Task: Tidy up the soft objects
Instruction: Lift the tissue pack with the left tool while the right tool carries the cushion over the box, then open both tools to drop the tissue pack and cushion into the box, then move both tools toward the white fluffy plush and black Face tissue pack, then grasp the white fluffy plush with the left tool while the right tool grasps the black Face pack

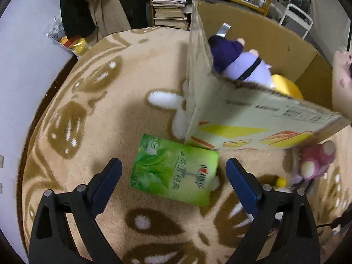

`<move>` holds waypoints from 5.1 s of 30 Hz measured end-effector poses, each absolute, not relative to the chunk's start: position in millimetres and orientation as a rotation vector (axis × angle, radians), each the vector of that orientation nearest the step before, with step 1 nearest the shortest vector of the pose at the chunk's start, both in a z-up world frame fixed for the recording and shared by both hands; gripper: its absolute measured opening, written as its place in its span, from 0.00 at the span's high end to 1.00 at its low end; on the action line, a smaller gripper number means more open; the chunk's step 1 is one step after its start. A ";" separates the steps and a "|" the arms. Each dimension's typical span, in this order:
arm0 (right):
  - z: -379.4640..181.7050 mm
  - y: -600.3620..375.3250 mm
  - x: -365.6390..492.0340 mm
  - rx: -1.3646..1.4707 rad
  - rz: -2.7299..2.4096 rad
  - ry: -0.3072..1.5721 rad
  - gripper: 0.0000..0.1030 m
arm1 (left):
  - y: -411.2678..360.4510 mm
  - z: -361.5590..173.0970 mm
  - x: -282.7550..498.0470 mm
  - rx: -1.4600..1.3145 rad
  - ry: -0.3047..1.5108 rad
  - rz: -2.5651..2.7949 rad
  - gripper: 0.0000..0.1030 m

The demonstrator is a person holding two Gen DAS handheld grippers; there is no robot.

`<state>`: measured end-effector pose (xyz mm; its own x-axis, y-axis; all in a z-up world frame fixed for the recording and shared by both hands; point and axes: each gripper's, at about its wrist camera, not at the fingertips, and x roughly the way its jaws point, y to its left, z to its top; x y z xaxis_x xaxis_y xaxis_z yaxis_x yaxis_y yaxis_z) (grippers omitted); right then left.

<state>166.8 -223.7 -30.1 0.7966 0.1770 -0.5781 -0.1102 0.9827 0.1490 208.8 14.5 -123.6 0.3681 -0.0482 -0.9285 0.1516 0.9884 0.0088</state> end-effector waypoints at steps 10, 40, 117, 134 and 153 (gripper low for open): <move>-35.7 -226.0 171.1 0.125 0.156 0.644 0.54 | 11.9 -117.5 194.6 0.143 1.129 -0.121 0.25; -46.1 -244.4 179.8 0.191 0.141 0.690 0.39 | -42.7 -30.4 196.1 0.133 0.665 -0.228 0.24; -64.0 -217.3 56.3 0.128 0.081 0.871 0.00 | -6.8 -48.5 101.1 0.093 0.918 -0.186 0.04; -113.5 -207.5 87.9 0.122 0.124 1.035 0.00 | -64.1 -93.2 139.3 0.171 1.026 -0.295 0.04; -151.4 -207.1 104.9 0.135 0.140 1.183 0.16 | -81.3 -157.2 153.3 0.189 1.284 -0.319 0.38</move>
<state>104.9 -207.1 -151.4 0.3712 0.1795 -0.9110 -0.0384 0.9833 0.1781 153.3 -81.3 -157.2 0.2478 -0.1281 -0.9603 0.3366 0.9409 -0.0386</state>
